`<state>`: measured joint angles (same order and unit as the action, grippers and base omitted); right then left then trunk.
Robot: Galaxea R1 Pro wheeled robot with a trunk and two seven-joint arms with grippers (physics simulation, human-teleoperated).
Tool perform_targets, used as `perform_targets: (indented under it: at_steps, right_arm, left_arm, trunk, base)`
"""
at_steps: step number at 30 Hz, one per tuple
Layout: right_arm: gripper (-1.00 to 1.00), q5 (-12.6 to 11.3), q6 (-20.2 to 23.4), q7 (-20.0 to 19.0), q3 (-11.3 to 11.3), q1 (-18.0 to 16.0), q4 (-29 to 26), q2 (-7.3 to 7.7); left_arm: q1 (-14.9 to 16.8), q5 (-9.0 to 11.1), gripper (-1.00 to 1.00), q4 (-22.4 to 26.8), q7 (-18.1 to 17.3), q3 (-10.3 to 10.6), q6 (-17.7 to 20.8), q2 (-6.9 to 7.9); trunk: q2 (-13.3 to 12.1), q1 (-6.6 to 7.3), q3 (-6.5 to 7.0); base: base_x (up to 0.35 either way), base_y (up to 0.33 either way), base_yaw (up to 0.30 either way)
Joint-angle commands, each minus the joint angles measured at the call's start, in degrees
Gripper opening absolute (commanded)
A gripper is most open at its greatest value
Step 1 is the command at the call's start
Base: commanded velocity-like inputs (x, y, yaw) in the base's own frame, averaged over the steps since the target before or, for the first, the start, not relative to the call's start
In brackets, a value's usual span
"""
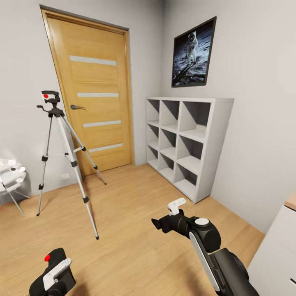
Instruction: Attach the digital camera to the camera tripod in the bedroom.
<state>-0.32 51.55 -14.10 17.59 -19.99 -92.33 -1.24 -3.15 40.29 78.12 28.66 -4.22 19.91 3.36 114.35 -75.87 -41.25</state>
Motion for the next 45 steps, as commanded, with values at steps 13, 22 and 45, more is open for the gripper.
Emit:
perform_targets:
  at_steps: [13,22,45]
  right_arm:
    - [1.00,0.0,2.8,-0.1,-0.1,-0.3,0.0,-0.25]
    - [1.00,0.0,3.6,-0.1,-0.2,-0.5,0.0,-0.16]
    - [1.00,0.0,4.8,-0.1,-0.4,-1.0,0.0,0.08]
  left_arm:
    - [0.0,0.2,-1.00,-0.3,0.4,0.0,0.4,-0.11]
    - [0.0,0.2,-1.00,-0.5,1.2,-0.1,0.4,-0.17]
    - [0.1,0.5,-1.00,-2.5,1.8,0.5,0.3,-0.26]
  trunk:
    - [-5.2,2.87,2.29]
    - [-8.8,4.84,3.91]
    - [-16.0,8.80,7.07]
  base:
    - [0.000,0.000,0.141]
    - [0.000,0.000,0.072]
    - [0.003,-0.001,0.261]
